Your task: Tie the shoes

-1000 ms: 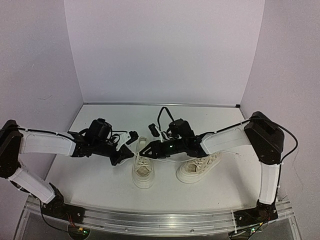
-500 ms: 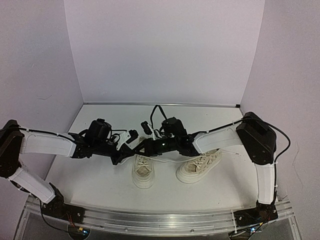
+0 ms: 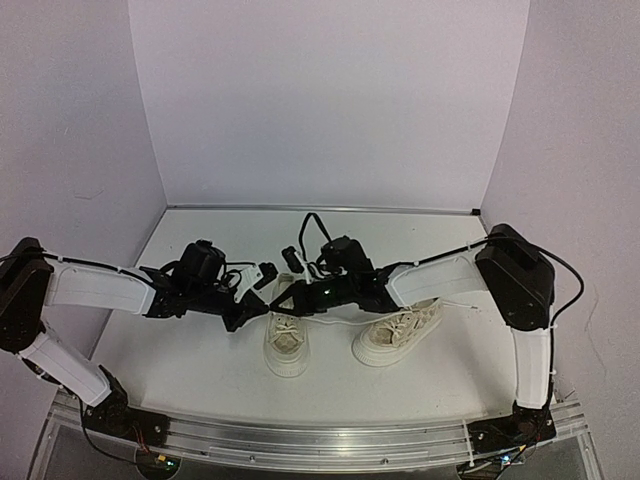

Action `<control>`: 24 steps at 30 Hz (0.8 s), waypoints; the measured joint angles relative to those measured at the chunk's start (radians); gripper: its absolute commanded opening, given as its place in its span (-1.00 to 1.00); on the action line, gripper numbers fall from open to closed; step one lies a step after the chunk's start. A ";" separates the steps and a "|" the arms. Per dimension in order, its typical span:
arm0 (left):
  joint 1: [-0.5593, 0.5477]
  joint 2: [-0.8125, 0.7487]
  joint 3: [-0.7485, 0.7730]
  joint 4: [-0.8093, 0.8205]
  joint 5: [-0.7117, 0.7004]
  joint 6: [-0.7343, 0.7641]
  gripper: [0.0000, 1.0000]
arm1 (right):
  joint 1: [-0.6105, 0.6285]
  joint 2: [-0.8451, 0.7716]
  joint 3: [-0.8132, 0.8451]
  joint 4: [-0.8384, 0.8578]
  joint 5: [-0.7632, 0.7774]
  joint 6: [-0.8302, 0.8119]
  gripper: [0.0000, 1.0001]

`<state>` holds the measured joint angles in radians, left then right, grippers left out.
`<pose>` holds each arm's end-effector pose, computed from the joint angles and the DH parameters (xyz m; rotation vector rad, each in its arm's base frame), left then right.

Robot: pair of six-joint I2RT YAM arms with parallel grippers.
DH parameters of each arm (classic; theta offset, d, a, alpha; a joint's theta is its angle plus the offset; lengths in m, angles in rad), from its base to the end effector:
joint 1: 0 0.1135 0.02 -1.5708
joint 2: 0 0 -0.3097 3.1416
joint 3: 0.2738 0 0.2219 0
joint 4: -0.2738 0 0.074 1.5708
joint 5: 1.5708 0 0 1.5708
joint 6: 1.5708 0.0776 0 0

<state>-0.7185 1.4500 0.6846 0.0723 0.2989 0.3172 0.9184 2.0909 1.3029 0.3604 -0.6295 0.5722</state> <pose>0.2050 -0.2096 0.2215 1.2690 1.9018 -0.5499 0.2621 0.4183 0.2164 -0.8455 2.1198 1.5089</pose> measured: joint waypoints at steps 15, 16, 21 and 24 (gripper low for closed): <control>-0.001 0.021 0.002 -0.020 -0.016 0.005 -1.00 | 0.001 -0.034 0.016 -0.064 0.025 -0.038 -0.26; -0.001 0.021 0.002 -0.020 -0.016 0.005 -1.00 | 0.001 -0.033 0.023 -0.065 0.024 -0.038 -0.27; -0.001 0.021 0.002 -0.019 -0.017 0.004 -1.00 | 0.001 -0.029 0.044 -0.073 0.020 -0.038 -0.26; -0.001 0.021 0.003 -0.018 -0.017 0.003 -1.00 | 0.001 -0.028 0.049 -0.086 0.019 -0.041 -0.26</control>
<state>-0.7193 1.4712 0.6880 0.0540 0.2821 0.3206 0.9195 2.0625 1.3522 0.2739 -0.6105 0.5308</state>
